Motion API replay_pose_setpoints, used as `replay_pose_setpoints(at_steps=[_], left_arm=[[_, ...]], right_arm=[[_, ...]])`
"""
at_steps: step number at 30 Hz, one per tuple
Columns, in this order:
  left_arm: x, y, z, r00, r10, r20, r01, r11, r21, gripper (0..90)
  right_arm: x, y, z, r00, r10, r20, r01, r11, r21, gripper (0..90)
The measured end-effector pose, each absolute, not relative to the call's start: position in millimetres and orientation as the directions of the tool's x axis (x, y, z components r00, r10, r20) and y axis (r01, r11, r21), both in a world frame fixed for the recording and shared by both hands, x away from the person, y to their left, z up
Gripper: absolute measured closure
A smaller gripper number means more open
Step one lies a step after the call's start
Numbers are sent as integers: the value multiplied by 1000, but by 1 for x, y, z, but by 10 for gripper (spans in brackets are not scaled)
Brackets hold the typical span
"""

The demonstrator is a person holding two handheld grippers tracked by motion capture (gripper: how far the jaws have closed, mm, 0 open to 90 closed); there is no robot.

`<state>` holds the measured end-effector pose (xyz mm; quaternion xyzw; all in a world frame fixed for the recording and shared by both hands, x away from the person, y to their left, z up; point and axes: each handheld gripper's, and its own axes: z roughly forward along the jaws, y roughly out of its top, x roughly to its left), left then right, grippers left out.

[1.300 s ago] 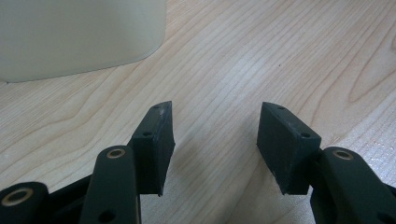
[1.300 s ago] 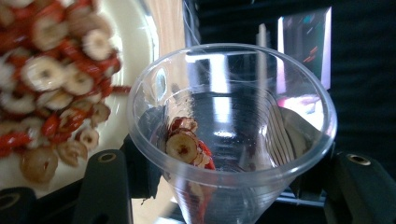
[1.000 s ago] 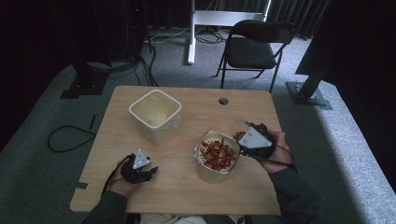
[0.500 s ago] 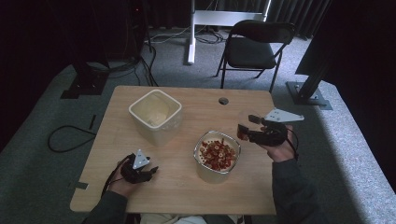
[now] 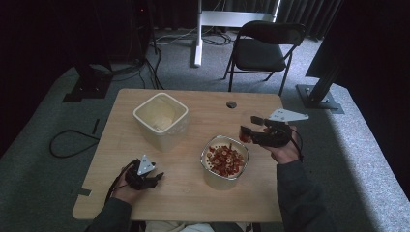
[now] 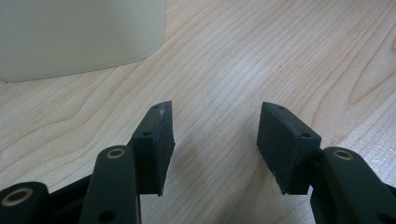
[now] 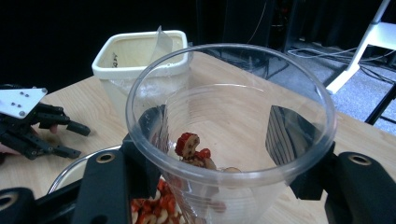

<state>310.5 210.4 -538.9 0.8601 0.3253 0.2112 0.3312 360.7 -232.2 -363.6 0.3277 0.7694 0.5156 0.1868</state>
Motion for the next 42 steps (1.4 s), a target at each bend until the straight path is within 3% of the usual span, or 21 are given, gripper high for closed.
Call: replay_pose_setpoints(at_steps=[23, 28, 42], left_arm=[[311, 207, -537, 689, 714, 126, 437, -547, 714, 432], [311, 212, -522, 675, 736, 45, 441, -452, 776, 410], [328, 183, -464, 714, 695, 87, 332, -445, 832, 362]], right_arm=[[386, -187, -350, -789, 610, 68, 281, 260, 924, 387], [389, -177, -347, -804, 590, 71, 274, 262, 925, 387], [390, -157, -344, -827, 557, 83, 268, 259, 928, 387]])
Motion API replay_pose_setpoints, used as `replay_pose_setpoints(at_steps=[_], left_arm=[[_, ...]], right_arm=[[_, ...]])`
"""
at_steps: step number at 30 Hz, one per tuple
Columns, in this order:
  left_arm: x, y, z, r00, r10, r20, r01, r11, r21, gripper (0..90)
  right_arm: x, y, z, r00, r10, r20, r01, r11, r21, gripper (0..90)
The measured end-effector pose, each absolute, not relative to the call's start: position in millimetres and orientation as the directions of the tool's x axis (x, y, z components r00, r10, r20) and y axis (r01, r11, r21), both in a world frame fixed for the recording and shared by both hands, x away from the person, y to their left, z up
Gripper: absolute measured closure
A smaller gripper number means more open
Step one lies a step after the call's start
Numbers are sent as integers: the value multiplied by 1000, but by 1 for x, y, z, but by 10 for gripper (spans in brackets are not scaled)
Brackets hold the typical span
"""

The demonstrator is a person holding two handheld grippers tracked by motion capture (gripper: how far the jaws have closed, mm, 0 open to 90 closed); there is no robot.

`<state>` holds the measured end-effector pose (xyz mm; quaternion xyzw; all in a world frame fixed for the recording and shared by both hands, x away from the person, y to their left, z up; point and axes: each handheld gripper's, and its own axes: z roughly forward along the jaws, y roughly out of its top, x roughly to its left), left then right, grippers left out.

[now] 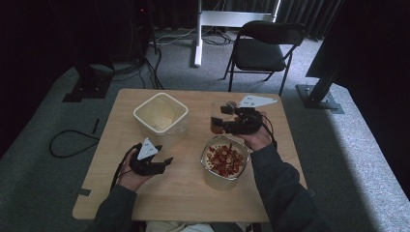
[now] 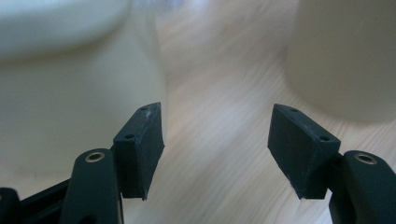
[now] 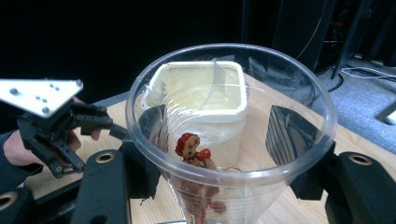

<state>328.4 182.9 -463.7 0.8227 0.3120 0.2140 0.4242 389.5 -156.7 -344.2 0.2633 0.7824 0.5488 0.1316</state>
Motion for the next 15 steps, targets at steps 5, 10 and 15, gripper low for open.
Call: replay_pose_setpoints(at_steps=[5, 10, 15], left_arm=[[334, 166, -439, 733, 673, 100, 283, -435, 855, 346], [341, 145, -419, 763, 639, 98, 245, -425, 871, 325], [347, 121, -407, 795, 601, 85, 213, -407, 888, 301]], right_arm=[[389, -148, -343, -838, 539, 83, 261, 264, 929, 387], [388, -139, -344, -851, 517, 94, 262, 262, 929, 387], [387, -127, -345, -863, 497, 96, 259, 270, 927, 386]])
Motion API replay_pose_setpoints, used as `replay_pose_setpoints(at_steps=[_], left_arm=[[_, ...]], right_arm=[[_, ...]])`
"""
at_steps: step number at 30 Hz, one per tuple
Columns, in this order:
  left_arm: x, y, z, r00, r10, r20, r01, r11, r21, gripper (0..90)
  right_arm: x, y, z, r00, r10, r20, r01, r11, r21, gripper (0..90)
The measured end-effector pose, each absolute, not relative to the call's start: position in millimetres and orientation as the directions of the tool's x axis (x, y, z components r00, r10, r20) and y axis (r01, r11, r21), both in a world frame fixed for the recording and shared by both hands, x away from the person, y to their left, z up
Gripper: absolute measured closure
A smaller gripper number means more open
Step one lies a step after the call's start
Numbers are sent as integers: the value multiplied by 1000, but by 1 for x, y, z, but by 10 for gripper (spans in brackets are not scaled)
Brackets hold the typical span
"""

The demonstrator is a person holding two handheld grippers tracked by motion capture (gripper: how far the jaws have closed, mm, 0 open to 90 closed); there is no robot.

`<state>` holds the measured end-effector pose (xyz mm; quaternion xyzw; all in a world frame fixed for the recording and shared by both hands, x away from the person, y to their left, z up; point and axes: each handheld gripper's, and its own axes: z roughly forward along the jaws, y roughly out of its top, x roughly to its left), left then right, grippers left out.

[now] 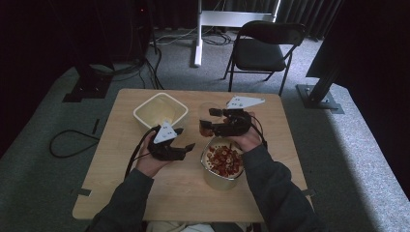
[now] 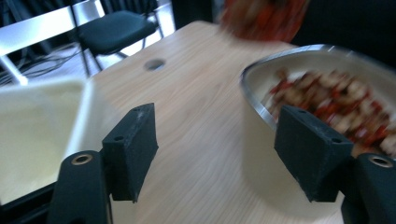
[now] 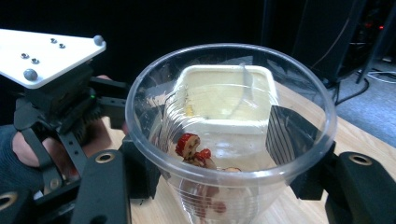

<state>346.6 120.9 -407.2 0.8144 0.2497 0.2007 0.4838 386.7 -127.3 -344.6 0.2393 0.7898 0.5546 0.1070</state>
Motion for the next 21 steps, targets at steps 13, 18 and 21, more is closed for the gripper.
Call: replay_pose_setpoints(at_steps=[13, 18, 21], left_arm=[[354, 95, -398, 807, 581, 103, 161, -385, 909, 386], [352, 97, -398, 794, 592, 137, 125, -380, 916, 427], [350, 101, -399, 783, 603, 153, 96, -360, 928, 448]], right_arm=[[385, -106, -352, -882, 459, 101, 264, 307, 914, 378], [386, -107, -353, -883, 459, 98, 260, 303, 917, 360], [387, -107, -351, -887, 450, 109, 270, 312, 911, 307]])
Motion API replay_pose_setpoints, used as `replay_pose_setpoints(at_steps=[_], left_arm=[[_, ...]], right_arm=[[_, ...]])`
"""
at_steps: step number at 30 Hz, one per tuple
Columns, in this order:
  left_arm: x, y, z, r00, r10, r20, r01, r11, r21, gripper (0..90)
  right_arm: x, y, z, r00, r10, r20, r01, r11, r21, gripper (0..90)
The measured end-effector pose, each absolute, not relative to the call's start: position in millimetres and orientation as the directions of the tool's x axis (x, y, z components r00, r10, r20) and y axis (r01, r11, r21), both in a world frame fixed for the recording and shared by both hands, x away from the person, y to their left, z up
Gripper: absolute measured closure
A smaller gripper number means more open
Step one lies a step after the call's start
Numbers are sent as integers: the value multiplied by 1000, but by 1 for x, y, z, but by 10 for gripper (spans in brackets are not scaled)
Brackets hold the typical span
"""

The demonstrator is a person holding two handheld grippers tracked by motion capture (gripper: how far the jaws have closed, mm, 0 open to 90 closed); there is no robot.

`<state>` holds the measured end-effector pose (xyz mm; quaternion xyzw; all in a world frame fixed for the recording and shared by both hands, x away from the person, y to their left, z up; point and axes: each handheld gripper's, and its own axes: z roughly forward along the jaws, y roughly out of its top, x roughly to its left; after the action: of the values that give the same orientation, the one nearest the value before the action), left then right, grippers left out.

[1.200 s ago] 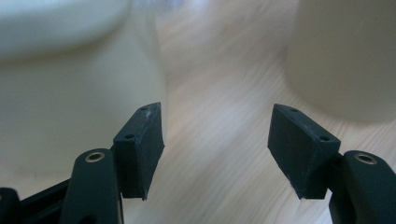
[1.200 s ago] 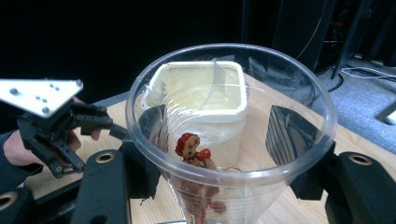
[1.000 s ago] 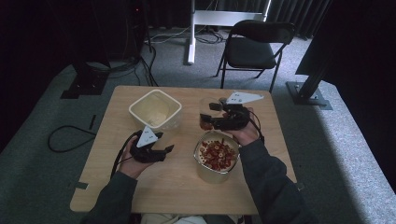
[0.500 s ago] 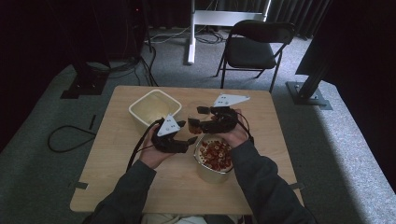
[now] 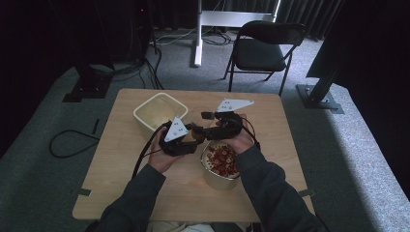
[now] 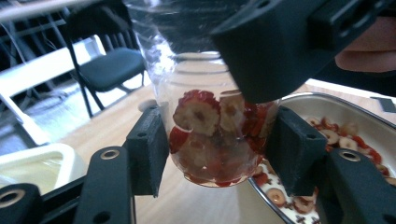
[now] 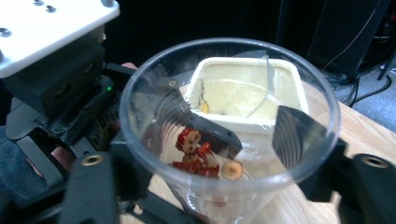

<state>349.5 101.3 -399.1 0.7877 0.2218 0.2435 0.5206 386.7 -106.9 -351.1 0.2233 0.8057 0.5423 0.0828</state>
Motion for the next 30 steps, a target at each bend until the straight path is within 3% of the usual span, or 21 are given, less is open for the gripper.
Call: replay_pose_setpoints(at_steps=[5, 14, 23, 30], left_arm=[[351, 111, -397, 773, 618, 147, 82, -328, 941, 506], [359, 143, -390, 703, 701, 118, 94, -257, 962, 526], [383, 211, -390, 534, 839, 106, 173, -231, 957, 519], [405, 218, -404, 499, 860, 102, 228, -245, 942, 508]], right_arm=[[387, -106, -350, -888, 448, 109, 272, 320, 907, 296], [387, -108, -347, -883, 459, 100, 265, 311, 913, 302], [383, -137, -343, -854, 514, 82, 261, 286, 922, 314], [384, -160, -346, -825, 558, 92, 281, 263, 923, 325]])
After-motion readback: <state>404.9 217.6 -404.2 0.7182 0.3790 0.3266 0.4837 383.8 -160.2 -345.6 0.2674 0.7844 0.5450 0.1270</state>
